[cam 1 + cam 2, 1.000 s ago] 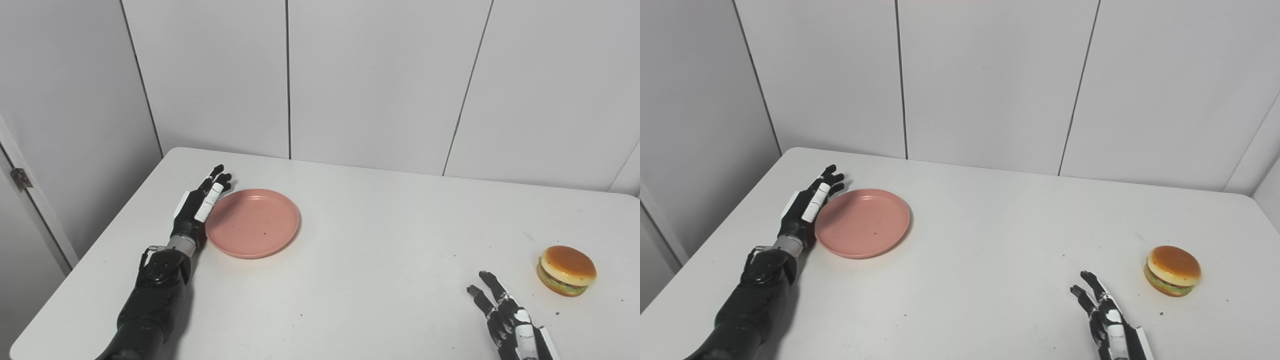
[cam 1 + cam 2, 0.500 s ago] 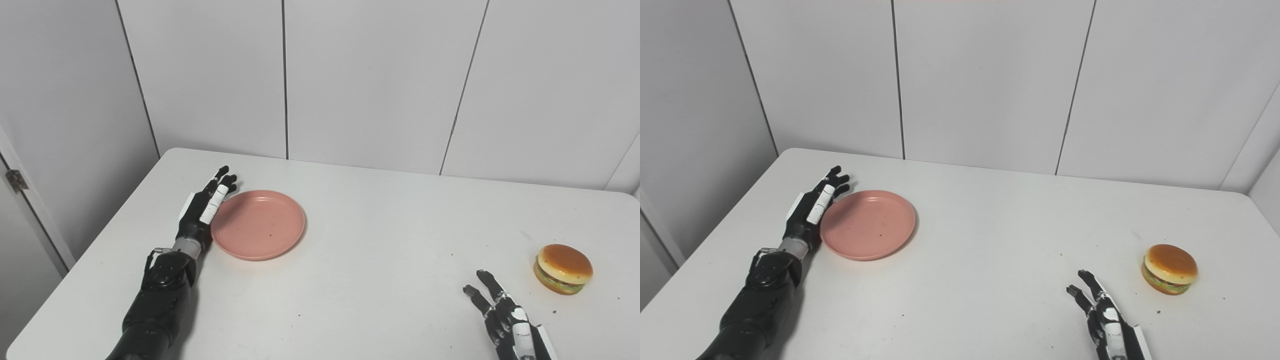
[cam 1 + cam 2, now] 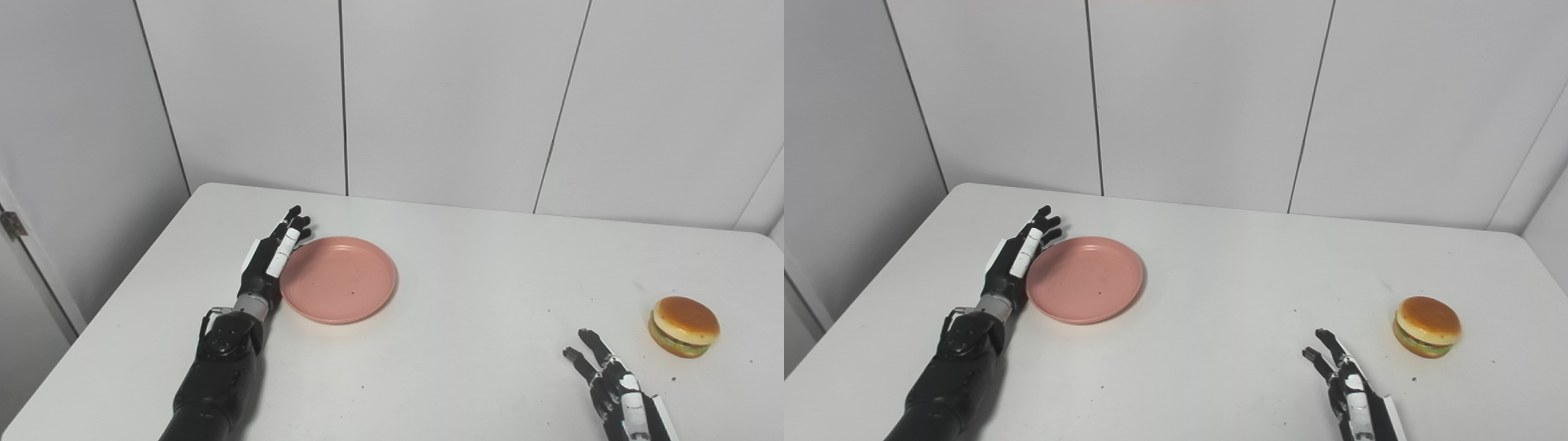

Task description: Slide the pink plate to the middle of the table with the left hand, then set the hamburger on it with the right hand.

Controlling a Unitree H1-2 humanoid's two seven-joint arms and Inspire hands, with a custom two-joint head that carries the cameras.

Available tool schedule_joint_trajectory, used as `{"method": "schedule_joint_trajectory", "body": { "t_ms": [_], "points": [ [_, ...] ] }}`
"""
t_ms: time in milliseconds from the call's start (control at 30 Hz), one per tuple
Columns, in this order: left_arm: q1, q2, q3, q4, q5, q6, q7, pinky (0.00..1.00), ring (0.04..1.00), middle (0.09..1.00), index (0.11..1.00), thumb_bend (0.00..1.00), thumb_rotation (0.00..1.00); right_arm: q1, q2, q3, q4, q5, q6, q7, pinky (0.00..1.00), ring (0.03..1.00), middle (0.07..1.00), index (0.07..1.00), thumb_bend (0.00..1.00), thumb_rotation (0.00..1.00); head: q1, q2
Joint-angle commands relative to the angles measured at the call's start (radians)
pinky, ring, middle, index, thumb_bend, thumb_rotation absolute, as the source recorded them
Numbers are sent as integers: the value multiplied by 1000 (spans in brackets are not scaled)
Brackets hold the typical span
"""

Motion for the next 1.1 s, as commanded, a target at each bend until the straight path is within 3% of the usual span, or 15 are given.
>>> {"method": "schedule_joint_trajectory", "body": {
  "t_ms": [0,367,600,1067],
  "points": [
    [5,-34,-20,-25,18,16,2,824,908,917,930,962,857,-5,24,27,36,-10,69,2,961,855,941,859,827,1000,-4,3],
    [38,-66,-42,-143,63,98,43,851,922,939,943,943,871,-10,39,43,32,-29,80,-15,943,846,920,850,850,990,-74,27],
    [57,-97,-30,-206,45,159,65,882,921,928,948,848,850,-13,50,62,19,-48,102,-33,937,845,937,874,882,977,-132,48],
    [101,-168,-27,-307,37,259,105,940,965,956,991,865,861,-25,85,83,14,-83,132,-57,951,835,925,871,921,973,-219,65]
  ]
}}
